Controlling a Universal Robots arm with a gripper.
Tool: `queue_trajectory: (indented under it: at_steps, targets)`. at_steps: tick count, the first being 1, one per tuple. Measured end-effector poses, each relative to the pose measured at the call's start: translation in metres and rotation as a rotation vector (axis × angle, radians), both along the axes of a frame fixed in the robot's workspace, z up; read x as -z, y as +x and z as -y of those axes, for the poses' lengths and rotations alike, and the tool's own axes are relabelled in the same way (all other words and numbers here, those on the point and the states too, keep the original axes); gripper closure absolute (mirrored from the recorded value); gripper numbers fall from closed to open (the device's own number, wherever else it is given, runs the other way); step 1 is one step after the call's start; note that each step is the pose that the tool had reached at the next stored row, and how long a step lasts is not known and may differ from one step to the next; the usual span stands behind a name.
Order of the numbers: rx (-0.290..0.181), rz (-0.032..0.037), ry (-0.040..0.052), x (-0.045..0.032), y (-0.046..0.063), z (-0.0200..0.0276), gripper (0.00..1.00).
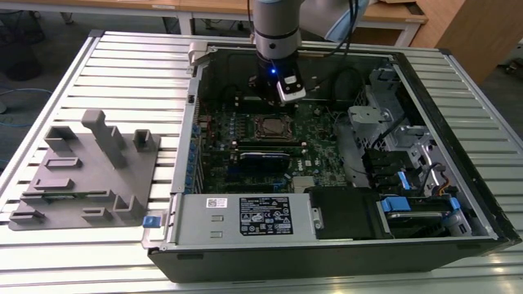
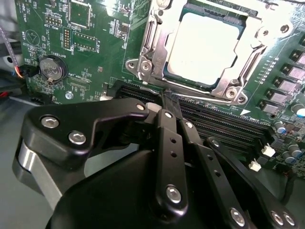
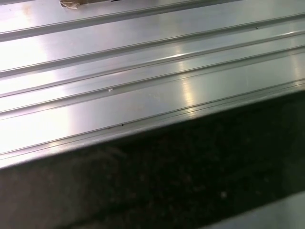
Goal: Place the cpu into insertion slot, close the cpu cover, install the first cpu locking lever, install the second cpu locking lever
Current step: 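Install the first cpu locking lever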
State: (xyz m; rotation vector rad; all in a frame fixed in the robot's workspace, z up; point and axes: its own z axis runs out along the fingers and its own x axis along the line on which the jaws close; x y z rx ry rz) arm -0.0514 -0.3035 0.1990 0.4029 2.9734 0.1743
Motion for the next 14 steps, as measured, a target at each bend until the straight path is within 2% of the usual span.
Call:
queue_trajectory:
  at_steps: [14]
  targets:
    - [0.000,0.0006,-0.0009,0.0020,0.0000,0.0067,0.89]
